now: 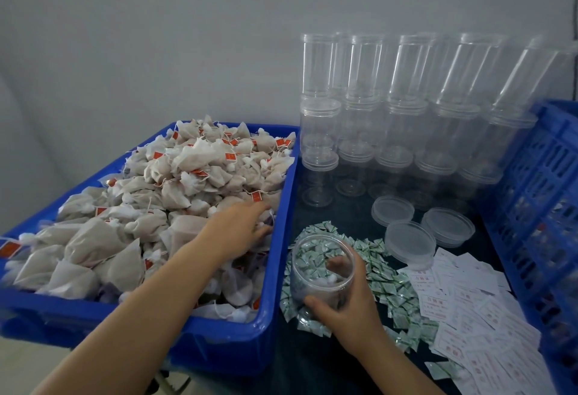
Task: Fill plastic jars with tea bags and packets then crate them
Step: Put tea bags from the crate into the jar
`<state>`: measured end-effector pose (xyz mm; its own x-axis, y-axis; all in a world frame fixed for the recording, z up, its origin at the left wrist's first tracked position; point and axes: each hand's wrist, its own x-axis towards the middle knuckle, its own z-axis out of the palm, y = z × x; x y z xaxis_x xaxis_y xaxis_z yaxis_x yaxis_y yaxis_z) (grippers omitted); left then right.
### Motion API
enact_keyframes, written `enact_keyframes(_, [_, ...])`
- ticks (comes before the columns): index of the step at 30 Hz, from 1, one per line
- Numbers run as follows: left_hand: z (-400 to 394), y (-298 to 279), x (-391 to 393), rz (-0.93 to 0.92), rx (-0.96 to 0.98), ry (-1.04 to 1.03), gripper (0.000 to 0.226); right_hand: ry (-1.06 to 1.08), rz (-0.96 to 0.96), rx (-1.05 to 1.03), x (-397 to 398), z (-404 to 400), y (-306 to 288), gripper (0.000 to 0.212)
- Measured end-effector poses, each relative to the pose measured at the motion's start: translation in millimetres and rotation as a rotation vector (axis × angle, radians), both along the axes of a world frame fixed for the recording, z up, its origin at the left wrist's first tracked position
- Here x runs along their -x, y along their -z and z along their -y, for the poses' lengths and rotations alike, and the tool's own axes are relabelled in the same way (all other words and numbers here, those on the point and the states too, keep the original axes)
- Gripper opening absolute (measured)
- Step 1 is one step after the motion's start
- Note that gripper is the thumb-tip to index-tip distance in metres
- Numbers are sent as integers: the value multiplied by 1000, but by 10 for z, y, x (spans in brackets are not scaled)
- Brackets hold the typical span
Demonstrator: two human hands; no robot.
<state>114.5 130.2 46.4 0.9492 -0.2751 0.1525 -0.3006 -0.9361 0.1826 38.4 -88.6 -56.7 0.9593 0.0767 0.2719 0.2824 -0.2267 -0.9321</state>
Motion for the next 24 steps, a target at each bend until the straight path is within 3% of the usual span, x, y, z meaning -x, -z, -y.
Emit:
enact_keyframes(3, [-27,92,-18,-65,-194,13,49,3,1,0,1,-3,1,92])
enact_keyframes(6, [-5,94,-31,-67,-248,-4,46,1,5,-3,-1,-6,9,92])
enact_keyframes(18, [21,13,2,-42,-12,-92,14,0,3,-11,-2,3,40,94])
enact_keyframes(24, [-59,-36,-4,72,169,-119,26,4,18,-18,-10,4,46,94])
